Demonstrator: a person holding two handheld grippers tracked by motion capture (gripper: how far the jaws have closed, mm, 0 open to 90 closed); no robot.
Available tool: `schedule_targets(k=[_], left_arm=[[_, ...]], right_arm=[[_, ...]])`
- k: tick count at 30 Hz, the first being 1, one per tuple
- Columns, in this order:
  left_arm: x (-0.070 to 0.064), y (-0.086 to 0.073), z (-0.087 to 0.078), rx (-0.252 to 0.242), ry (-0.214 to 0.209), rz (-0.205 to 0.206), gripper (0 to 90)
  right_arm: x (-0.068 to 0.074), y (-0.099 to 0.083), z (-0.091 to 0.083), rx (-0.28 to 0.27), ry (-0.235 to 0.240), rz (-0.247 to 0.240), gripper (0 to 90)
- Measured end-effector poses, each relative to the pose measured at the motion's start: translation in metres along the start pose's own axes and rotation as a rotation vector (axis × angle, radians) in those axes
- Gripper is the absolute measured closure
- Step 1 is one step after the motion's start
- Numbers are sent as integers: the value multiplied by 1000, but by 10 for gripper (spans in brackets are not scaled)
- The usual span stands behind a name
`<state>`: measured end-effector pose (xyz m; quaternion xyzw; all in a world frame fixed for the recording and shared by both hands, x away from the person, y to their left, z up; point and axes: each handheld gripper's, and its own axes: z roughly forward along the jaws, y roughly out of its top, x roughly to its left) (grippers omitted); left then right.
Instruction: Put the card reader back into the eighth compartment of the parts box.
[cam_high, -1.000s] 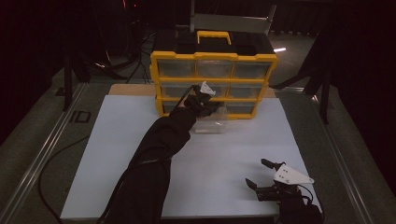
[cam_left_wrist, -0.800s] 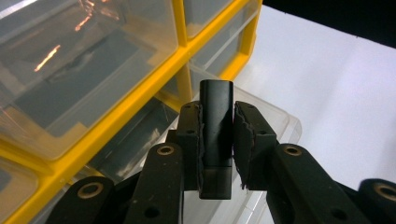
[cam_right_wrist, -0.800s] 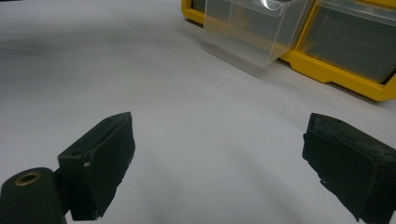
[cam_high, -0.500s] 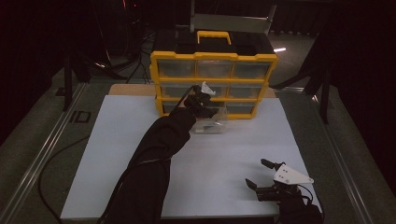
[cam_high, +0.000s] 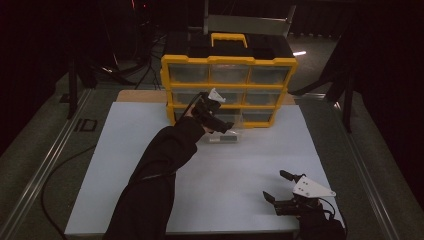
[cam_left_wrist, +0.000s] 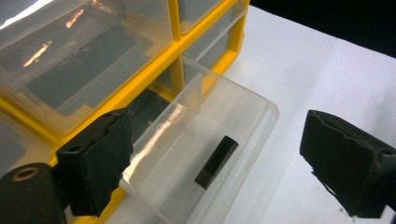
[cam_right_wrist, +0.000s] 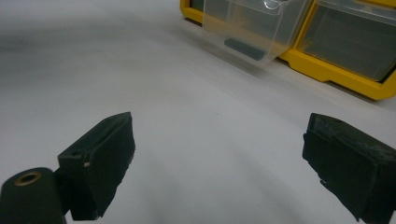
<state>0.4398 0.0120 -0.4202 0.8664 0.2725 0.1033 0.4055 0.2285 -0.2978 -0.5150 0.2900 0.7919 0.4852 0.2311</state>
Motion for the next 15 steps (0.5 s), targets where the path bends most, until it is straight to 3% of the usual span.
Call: schedule_targets(k=[6, 9, 15], left_arm=[[1, -12, -4, 7, -5, 5, 6], [0, -17, -6, 26, -24, 15, 0], [-2, -25, -11, 32, -21, 27, 0]], right_arm=[[0, 0, 0, 1, -3, -2, 91], [0, 0, 0, 2, -3, -3, 91], [0, 0, 0, 2, -5, -8, 90]])
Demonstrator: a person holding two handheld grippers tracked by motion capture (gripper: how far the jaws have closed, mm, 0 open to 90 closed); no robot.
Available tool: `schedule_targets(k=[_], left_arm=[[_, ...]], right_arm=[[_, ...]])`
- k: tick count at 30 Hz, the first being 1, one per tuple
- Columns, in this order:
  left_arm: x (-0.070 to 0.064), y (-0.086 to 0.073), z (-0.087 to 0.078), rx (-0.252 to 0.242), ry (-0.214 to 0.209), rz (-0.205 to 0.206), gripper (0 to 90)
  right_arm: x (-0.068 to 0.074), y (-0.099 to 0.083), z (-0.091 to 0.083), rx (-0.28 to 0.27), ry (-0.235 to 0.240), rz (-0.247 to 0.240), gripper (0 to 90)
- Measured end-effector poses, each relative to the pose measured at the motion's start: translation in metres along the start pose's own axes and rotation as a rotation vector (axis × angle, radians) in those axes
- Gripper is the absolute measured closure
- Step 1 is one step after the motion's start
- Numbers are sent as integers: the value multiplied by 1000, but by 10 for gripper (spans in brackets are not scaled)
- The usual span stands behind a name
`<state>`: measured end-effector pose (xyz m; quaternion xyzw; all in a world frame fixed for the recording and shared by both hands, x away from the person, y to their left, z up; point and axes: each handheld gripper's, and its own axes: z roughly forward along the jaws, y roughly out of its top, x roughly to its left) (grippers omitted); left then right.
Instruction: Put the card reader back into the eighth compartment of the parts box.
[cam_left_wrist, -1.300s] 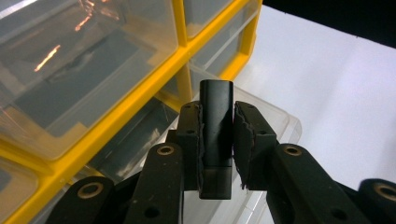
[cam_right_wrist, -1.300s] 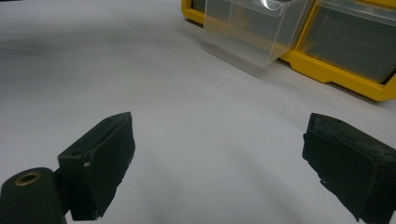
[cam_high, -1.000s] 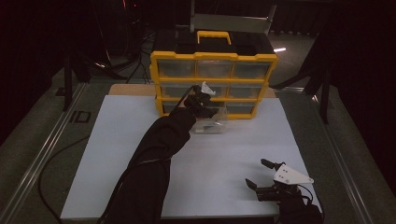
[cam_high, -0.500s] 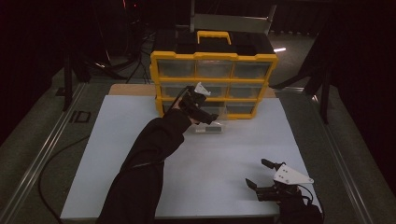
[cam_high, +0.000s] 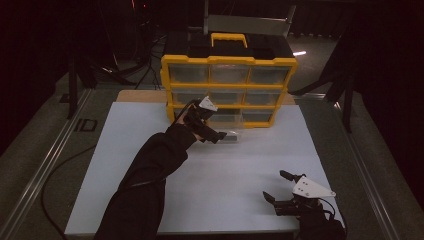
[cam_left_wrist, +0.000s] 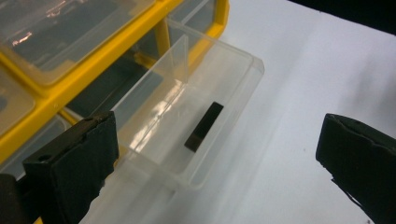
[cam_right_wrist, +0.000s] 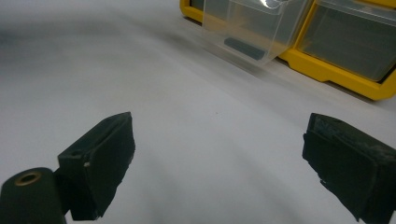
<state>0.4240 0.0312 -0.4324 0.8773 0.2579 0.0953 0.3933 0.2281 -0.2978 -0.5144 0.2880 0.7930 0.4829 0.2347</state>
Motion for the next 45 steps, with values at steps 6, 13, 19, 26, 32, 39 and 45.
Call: schedule_targets(k=[6, 13, 19, 26, 32, 39, 45], left_arm=[[-1, -9, -13, -37, -25, 9, 0], [-3, -25, -22, -43, -29, 12, 0], [-9, -41, -28, -35, -36, 29, 0], [-17, -60, -37, -39, -44, 34, 0], [-23, -79, -42, -18, -43, 38, 0], [-27, -103, -47, -24, -48, 35, 0], [-30, -123, -48, -24, -60, 32, 0]], right_arm=[[0, 0, 0, 3, 0, 3, 91], [0, 0, 0, 2, 1, 1, 90], [1, 0, 1, 3, -2, 3, 91], [1, 0, 1, 4, 0, 5, 91], [1, 0, 1, 5, 1, -1, 91], [1, 0, 1, 7, 1, 2, 91], [1, 0, 2, 9, -1, 5, 91]])
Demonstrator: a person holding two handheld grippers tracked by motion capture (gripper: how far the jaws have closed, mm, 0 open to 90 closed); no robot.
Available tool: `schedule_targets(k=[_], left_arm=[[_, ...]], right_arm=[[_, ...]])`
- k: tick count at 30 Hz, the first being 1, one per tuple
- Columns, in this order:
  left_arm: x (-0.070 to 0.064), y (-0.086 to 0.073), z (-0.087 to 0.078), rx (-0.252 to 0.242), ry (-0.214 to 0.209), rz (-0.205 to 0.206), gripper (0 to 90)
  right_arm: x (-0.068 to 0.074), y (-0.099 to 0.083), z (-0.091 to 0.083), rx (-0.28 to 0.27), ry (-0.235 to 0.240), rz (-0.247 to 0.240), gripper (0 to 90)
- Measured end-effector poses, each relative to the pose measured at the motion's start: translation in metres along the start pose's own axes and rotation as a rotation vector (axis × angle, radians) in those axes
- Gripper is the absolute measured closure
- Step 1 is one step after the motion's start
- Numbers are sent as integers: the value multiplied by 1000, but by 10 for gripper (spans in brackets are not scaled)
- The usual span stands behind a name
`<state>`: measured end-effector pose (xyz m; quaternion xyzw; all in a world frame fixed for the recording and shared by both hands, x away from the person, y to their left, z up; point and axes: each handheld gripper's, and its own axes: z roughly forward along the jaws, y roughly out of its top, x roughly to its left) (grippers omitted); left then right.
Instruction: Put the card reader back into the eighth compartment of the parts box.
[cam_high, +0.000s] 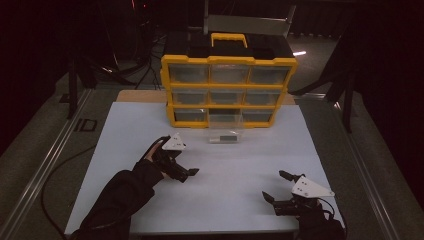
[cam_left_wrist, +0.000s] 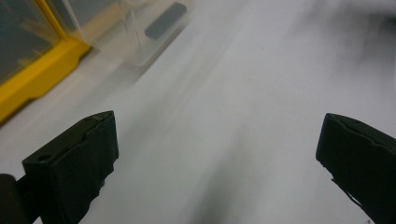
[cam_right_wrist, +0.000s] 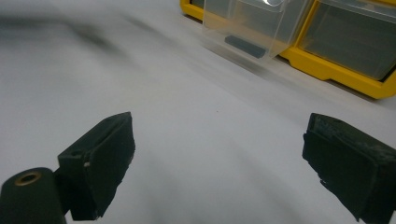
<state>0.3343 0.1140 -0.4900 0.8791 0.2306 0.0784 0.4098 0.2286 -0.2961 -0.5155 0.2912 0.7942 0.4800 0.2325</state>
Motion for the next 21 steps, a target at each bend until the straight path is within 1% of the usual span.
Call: schedule_targets(k=[5, 8, 11, 12, 14, 17, 21], left_arm=[[-5, -17, -2, -9, -12, -1, 0], [-8, -28, -4, -13, -17, -9, 0], [-10, -39, -5, -2, -15, -8, 0], [-10, -43, -7, -1, -15, -14, 0], [-11, -48, -9, -12, -9, -17, 0], [-13, -58, -13, -25, -4, -36, 0], [-17, -71, -17, -26, 4, -38, 0]], right_arm=[[0, 0, 0, 1, 0, -4, 90], [0, 0, 1, 5, -2, -4, 91], [0, 0, 1, 4, -2, -5, 90], [0, 0, 1, 4, -2, -5, 91], [1, 0, 1, 6, -3, -5, 90], [1, 0, 1, 5, -2, -5, 91], [1, 0, 2, 9, -2, -5, 91]])
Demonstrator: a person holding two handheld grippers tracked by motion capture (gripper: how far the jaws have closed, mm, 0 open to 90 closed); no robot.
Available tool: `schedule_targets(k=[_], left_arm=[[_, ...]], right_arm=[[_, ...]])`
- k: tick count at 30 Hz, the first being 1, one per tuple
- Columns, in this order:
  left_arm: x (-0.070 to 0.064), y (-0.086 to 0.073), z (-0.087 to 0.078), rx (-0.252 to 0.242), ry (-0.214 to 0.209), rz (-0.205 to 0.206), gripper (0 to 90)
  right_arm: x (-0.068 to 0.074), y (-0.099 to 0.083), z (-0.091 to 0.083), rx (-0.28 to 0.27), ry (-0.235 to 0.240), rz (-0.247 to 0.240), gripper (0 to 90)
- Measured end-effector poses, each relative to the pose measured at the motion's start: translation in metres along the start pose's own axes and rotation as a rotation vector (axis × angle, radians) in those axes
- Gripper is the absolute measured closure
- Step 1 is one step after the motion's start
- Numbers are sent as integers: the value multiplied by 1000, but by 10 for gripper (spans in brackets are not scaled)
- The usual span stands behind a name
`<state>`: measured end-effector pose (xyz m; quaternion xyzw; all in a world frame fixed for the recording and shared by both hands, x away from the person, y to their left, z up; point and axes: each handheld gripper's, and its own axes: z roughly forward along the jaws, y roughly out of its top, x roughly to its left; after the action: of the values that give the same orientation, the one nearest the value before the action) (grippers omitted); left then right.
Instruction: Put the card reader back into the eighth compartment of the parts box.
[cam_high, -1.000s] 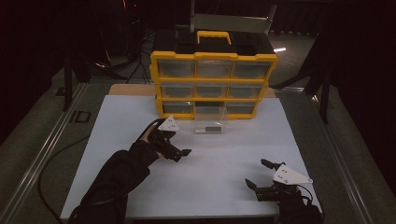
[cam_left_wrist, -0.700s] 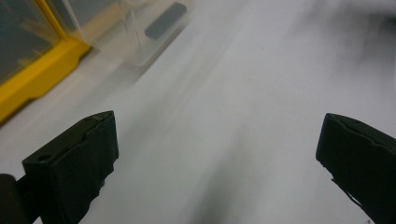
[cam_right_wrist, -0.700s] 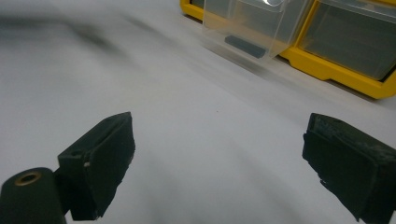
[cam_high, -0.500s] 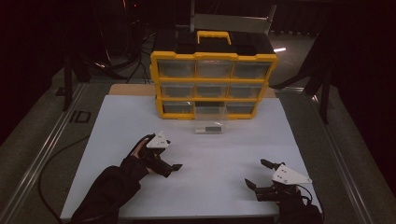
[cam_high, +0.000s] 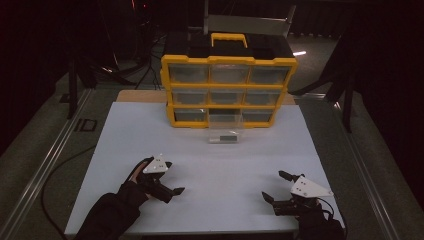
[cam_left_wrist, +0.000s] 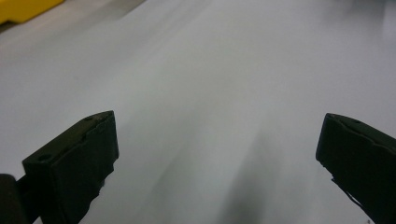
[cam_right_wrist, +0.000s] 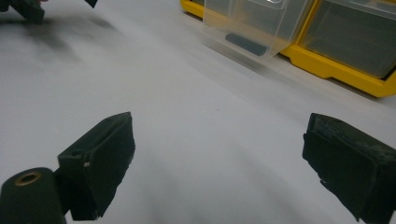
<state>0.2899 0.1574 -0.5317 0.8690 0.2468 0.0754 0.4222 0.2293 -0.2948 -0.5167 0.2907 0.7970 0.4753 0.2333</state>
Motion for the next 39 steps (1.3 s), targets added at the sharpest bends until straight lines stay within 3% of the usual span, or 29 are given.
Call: schedule_targets(k=[9, 16, 30, 39], left_arm=[[-4, -18, -11, -32, 17, -16, 0], [-6, -31, -15, -15, 38, -27, 0], [-10, -40, -23, -44, 48, -37, 0], [-15, -39, -27, -61, 71, -6, 0]], right_arm=[[0, 0, -1, -4, -2, -1, 91], [0, 0, -1, -3, -3, -2, 91], [0, 0, 0, 5, -3, -9, 90], [1, 0, 0, 8, -7, -12, 91]])
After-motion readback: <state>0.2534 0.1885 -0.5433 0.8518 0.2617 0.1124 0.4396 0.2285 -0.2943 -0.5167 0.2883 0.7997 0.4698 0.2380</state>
